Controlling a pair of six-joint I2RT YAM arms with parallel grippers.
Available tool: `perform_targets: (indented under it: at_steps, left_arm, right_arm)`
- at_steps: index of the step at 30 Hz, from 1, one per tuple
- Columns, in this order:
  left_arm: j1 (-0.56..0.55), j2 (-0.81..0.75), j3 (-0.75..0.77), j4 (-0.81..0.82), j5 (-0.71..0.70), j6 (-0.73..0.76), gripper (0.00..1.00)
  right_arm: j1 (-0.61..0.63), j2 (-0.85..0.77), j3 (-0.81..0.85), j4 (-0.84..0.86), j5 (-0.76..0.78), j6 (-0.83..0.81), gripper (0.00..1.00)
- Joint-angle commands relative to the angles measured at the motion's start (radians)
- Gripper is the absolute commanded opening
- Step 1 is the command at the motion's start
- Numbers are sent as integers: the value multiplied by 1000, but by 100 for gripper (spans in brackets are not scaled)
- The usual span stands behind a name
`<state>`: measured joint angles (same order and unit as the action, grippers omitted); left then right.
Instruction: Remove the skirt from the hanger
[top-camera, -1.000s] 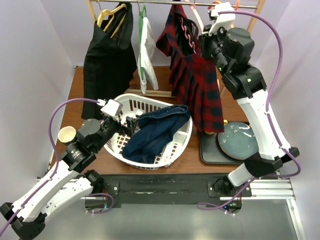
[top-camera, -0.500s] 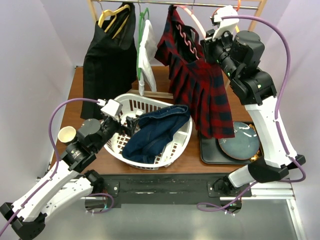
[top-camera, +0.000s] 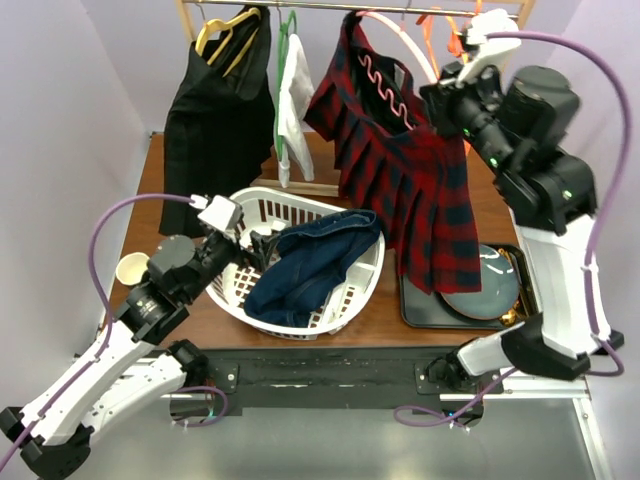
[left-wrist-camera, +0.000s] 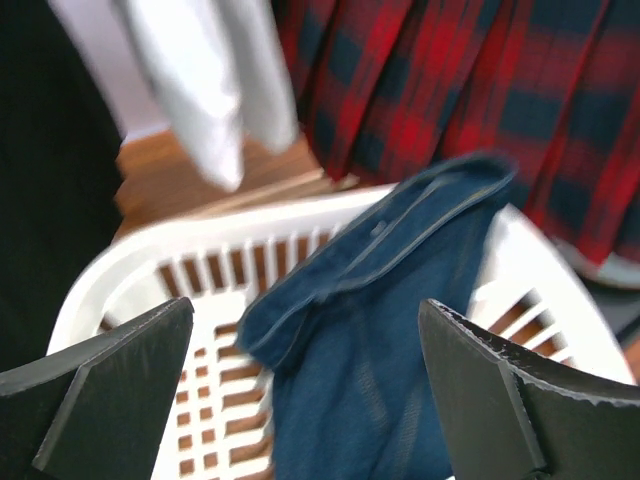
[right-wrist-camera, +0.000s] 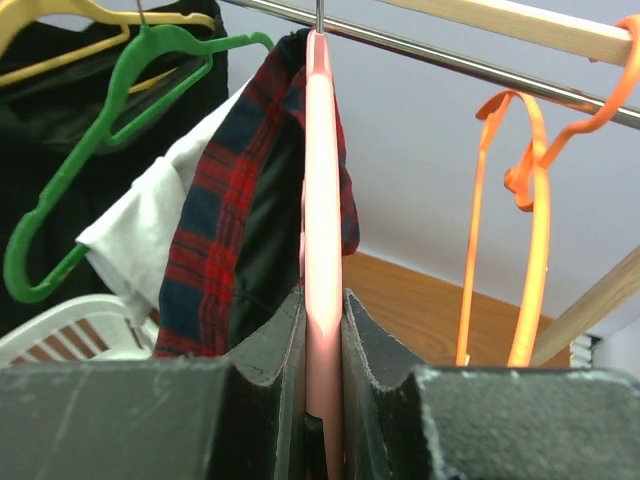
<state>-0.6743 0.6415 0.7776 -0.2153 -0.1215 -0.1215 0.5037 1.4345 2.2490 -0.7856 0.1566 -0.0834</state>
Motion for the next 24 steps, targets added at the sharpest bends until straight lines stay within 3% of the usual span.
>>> perform_targets:
  at_steps: [1,7,11,18,24]
  left_arm:
    - [4,36,178,77,117,-72,100]
    - [2,93,291,266,295,-234,100]
    - [-1,211,362,295,396,-276,99]
    - [-11,256,370,317,385,-291,99]
    - [-22,296,411,291,367,-257,99]
  right_arm:
    - [1,-129,41,181,-18,115,0]
    - [1,-230,-84,288,-34,345,0]
    - [1,-229,-45,301,-45,434,0]
    - [2,-218,37,252,-15,441,0]
    - [2,-287,-83,341,-110,519,0]
